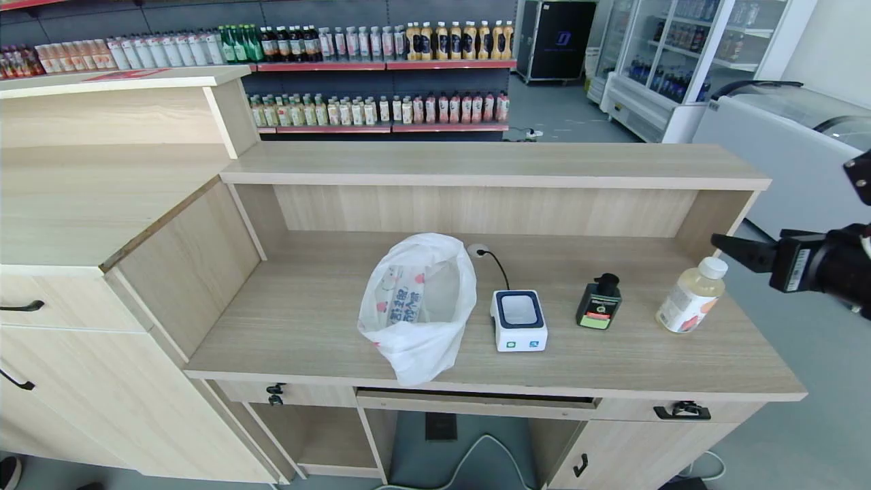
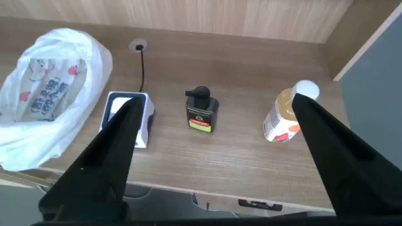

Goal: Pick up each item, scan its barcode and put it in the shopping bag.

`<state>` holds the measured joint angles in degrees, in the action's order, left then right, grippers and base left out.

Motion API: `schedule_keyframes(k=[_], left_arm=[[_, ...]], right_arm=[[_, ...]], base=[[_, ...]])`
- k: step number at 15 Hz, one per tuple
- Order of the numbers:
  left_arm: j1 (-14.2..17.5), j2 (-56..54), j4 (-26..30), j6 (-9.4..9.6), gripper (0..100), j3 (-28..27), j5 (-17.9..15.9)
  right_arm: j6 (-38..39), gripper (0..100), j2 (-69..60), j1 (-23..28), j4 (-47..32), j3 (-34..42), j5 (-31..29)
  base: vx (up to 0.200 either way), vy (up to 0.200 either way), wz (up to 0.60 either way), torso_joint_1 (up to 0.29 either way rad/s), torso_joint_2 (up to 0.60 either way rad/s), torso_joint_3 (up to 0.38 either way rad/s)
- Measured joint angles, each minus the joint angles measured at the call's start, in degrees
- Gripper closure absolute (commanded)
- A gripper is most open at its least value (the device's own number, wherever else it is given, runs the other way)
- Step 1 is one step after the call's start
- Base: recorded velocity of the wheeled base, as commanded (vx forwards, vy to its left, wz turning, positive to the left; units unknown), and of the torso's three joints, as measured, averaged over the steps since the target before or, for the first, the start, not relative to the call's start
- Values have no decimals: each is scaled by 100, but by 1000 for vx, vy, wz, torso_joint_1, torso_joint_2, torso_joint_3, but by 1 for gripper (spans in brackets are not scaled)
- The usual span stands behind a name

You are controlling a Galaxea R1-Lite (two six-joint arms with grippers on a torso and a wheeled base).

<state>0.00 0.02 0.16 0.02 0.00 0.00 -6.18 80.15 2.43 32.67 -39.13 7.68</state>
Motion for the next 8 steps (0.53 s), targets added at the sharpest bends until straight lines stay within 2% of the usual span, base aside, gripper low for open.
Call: schedule_keyframes(k=[5,8], left_arm=[[0,0,0,-2,0,0,0],[0,0,2,-2,0,0,0]], right_arm=[[-1763,0,2276,774,677,-430,1103],[-2427,0,3235,973,723,-931,1371]], base=[[0,0,0,0,0,0],[0,0,0,0,0,0]])
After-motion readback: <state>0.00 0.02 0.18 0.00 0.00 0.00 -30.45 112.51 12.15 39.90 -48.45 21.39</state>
